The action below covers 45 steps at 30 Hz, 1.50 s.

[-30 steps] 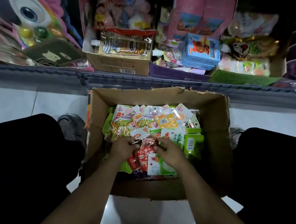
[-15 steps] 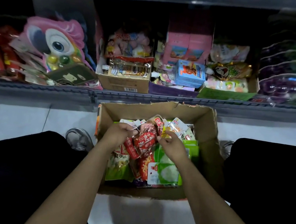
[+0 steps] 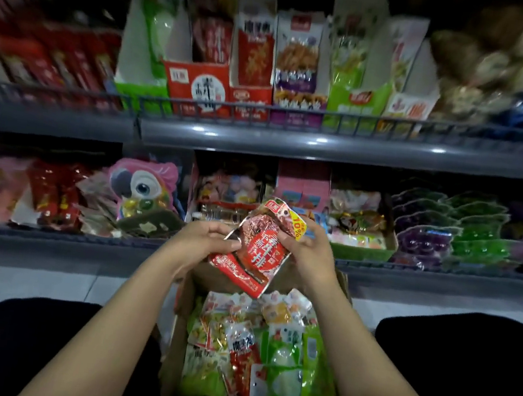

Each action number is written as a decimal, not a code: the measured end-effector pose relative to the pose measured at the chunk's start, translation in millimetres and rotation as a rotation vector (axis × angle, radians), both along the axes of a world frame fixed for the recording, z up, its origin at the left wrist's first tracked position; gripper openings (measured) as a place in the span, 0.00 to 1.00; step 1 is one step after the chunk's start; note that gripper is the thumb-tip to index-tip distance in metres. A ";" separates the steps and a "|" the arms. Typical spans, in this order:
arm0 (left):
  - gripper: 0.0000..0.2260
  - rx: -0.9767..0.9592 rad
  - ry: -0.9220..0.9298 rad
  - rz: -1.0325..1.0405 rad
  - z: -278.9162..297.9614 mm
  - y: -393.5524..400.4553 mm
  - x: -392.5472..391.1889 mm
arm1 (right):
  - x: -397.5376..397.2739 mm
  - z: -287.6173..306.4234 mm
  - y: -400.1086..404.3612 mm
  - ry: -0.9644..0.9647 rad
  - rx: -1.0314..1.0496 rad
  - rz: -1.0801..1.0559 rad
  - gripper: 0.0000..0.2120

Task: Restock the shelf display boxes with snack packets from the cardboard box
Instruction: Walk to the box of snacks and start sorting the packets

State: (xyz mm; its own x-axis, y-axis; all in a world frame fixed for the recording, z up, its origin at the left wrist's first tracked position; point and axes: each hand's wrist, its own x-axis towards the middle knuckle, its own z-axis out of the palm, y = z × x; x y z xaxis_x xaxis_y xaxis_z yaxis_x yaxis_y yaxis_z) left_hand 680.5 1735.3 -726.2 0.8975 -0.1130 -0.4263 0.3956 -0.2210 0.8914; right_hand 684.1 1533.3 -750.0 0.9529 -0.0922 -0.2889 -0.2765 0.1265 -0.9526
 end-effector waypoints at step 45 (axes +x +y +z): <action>0.23 0.128 -0.812 0.445 249.8 48.6 241.0 | 260.0 288.1 101.8 -0.816 -0.549 0.135 0.25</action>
State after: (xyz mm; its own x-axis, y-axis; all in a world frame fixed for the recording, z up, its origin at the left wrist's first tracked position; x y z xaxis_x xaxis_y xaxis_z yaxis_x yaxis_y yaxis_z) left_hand 921.5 1783.8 -476.4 0.8754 0.3174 0.3645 -0.2657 -0.3140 0.9115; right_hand 944.0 1635.1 -462.0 0.8532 0.1070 0.5104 0.5103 -0.3732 -0.7748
